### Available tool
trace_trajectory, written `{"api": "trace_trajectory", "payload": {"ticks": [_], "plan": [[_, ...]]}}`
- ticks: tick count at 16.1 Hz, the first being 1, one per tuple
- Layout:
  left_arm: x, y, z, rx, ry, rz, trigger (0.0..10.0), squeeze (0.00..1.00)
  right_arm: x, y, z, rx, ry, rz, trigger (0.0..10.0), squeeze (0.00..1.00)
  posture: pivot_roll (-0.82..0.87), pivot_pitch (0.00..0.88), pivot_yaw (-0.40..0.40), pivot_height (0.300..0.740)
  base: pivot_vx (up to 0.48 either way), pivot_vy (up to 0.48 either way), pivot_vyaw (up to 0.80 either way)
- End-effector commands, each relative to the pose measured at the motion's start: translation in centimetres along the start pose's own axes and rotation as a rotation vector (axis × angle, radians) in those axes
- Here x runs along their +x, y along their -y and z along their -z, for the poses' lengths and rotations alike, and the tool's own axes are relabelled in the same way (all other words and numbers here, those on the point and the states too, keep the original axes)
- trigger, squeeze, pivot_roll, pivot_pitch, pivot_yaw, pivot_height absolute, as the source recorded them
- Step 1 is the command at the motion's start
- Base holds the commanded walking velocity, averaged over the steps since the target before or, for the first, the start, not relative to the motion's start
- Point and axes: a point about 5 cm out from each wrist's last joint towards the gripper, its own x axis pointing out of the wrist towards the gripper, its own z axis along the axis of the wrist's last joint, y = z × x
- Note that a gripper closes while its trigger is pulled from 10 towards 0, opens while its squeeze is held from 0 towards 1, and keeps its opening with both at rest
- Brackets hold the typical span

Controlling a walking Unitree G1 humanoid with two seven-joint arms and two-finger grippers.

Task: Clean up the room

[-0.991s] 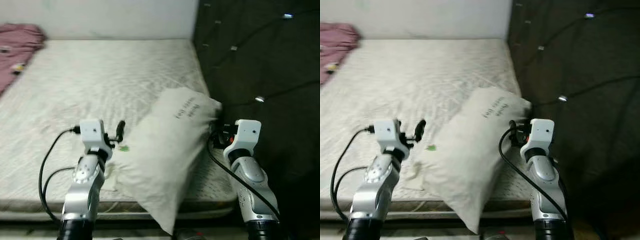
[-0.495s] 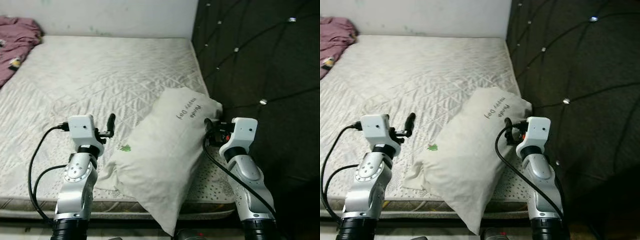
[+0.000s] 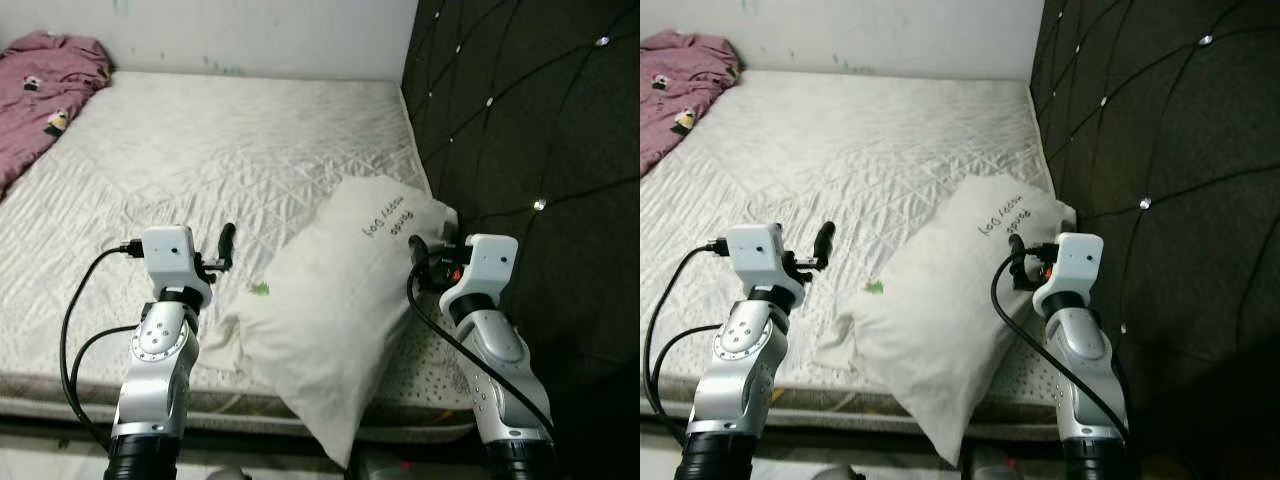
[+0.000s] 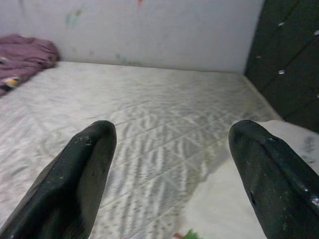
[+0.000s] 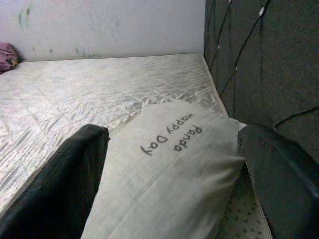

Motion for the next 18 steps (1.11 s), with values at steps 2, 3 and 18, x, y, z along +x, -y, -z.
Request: {"api": "trace_trajectory", "payload": {"ticks": [2, 3, 18], "plan": [[0.09, -0.35, -0.18, 0.009, 0.006, -0.026, 10.0, 0.00, -0.03, -0.10, -0.42, -0.002, 0.011, -0.017, 10.0, 0.00, -0.09, 0.000, 0.004, 0.654, 0.000, 0.000, 0.00], [0.07, -0.21, -0.44, -0.018, 0.016, -0.014, 10.0, 0.00, -0.01, -0.08, -0.47, -0.009, 0.008, -0.020, 10.0, 0.00, -0.08, 0.000, -0.006, 0.654, 0.000, 0.000, 0.00], [-0.04, -0.88, -0.94, 0.003, 0.064, -0.030, 10.0, 0.00, 0.21, -0.75, -0.65, -0.074, 0.011, -0.076, 10.0, 0.00, -0.09, 0.013, -0.016, 0.654, 0.038, 0.000, 0.00]]}}
